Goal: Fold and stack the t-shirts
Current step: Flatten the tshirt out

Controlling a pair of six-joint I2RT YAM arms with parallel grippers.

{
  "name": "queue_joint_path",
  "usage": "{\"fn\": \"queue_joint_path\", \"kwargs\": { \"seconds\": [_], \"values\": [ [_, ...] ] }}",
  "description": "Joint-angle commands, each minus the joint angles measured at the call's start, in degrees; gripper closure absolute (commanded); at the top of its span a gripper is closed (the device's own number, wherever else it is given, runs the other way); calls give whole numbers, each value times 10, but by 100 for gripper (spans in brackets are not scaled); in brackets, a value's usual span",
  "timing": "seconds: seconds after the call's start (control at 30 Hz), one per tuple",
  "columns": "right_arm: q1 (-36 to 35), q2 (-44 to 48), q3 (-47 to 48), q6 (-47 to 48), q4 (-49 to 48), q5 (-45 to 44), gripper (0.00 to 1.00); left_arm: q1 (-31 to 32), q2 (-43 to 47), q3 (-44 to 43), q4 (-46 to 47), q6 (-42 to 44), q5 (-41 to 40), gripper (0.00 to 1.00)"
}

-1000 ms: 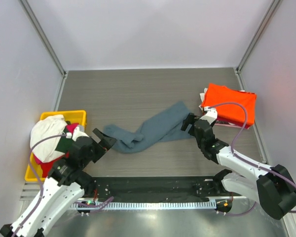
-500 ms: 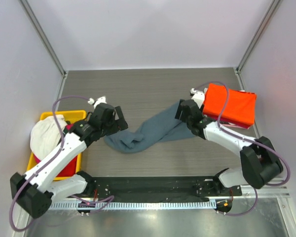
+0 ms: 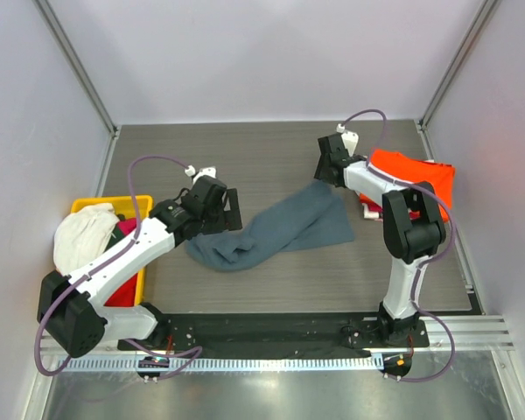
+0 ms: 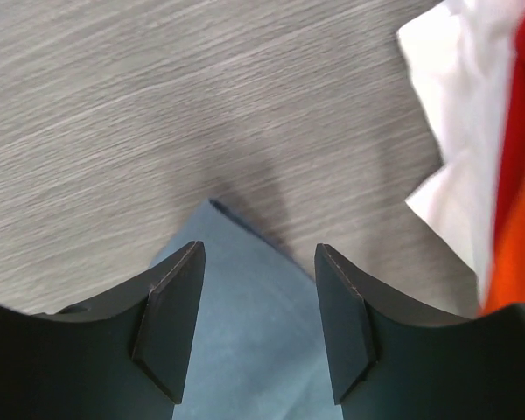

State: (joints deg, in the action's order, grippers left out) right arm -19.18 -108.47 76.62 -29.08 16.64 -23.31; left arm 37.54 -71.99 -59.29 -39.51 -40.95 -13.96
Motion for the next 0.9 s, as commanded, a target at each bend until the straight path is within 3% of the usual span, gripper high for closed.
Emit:
{"fn": "queue_joint_path", "kwargs": {
  "seconds": [0.0,0.2,0.3,0.43,0.57,0.7,0.87],
  "values": [
    [-1,-38,56,10,19,30,41,8,2,-7,33,25,-9,0],
    [-2,-86,78,3,17,54,41,21,-24,-18,31,42,-19,0],
    [-2,-98,87,7,15,50,47,28,-37,-25,32,49,-17,0],
    [-1,-93,83,9,15,44,77,43,-66,-43,31,68,-20,2],
    [-2,-41,55,10,9,31,98,70,-97,-66,29,99,-29,3],
    [-1,27,-9,4,1,20,99,109,-138,-105,8,135,-43,3],
    [-1,117,-94,-11,-14,36,99,112,-173,-111,-11,134,-34,8]
  ]
}}
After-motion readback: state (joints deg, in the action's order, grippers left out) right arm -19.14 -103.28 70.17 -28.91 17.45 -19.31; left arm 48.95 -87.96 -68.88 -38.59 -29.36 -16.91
